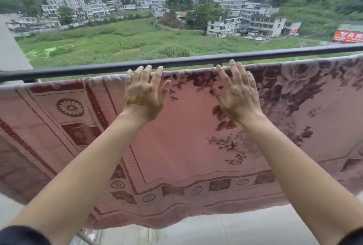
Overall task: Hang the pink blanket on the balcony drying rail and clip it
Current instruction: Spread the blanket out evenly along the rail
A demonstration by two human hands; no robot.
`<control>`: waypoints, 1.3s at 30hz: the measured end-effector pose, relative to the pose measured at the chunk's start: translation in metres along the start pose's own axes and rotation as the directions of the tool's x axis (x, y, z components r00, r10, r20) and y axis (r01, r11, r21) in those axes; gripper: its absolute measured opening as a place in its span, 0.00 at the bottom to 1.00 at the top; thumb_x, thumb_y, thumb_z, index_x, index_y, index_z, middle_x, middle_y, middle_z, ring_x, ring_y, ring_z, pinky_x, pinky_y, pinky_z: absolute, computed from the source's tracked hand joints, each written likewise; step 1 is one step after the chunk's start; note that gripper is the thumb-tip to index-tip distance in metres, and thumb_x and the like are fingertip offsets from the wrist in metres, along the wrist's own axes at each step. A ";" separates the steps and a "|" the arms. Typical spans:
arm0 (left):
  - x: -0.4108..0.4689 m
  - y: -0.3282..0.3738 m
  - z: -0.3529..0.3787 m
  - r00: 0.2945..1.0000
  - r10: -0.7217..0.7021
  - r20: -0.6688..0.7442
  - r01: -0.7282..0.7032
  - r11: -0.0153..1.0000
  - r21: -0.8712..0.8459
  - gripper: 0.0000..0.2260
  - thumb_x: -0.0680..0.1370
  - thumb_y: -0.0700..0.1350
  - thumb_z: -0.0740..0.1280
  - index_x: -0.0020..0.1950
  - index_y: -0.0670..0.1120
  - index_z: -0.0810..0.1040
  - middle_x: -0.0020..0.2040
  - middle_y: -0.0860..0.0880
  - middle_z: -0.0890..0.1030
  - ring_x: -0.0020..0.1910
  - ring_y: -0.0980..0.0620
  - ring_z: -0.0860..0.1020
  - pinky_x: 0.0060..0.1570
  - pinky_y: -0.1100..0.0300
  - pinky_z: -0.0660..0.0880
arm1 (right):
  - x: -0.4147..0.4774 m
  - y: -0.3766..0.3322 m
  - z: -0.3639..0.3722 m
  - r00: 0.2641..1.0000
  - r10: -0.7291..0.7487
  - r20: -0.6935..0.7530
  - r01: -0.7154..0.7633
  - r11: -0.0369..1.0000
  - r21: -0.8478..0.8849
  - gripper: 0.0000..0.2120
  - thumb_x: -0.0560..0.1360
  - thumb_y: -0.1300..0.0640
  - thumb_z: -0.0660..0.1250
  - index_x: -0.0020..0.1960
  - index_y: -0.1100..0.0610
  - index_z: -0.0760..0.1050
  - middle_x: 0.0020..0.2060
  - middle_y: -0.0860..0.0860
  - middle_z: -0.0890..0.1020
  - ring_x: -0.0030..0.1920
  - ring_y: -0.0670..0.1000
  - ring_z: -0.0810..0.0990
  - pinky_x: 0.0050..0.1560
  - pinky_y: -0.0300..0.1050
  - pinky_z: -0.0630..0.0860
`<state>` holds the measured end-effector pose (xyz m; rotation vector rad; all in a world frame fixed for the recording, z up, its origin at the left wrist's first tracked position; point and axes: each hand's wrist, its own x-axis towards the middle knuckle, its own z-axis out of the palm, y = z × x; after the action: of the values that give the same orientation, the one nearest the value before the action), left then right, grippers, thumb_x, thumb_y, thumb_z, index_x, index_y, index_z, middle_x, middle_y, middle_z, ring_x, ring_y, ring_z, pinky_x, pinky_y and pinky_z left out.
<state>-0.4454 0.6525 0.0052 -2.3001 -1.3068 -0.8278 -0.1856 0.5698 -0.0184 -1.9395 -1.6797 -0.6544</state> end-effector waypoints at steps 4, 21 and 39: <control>0.017 0.118 0.018 0.993 0.097 0.070 -0.097 0.995 0.003 0.27 0.82 0.60 0.45 0.76 0.49 0.63 0.76 0.39 0.63 0.75 0.38 0.60 0.72 0.34 0.49 | -0.037 0.105 -0.022 0.973 0.113 0.201 -0.103 0.993 -0.062 0.33 0.82 0.36 0.47 0.82 0.49 0.48 0.81 0.57 0.50 0.80 0.57 0.48 0.79 0.57 0.47; 0.129 0.555 0.123 0.809 0.585 -0.063 -0.584 0.786 -0.204 0.28 0.81 0.59 0.50 0.78 0.48 0.57 0.78 0.40 0.57 0.78 0.41 0.53 0.71 0.32 0.40 | -0.171 0.474 -0.085 0.728 0.644 0.237 -0.603 0.765 -0.226 0.35 0.81 0.39 0.53 0.82 0.50 0.42 0.81 0.55 0.43 0.80 0.56 0.42 0.79 0.56 0.46; 0.254 1.036 0.226 0.561 0.820 -0.112 -0.793 0.494 -0.356 0.30 0.79 0.59 0.48 0.79 0.49 0.53 0.79 0.41 0.53 0.78 0.41 0.49 0.72 0.36 0.35 | -0.246 0.862 -0.153 0.412 0.911 -0.010 -0.855 0.383 -0.350 0.37 0.81 0.39 0.53 0.81 0.50 0.39 0.81 0.55 0.40 0.80 0.55 0.40 0.78 0.53 0.43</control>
<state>0.6203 0.4256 -0.0308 -2.8109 0.0844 -0.6548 0.6305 0.1784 -0.1038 -2.7771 -0.3275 -0.2718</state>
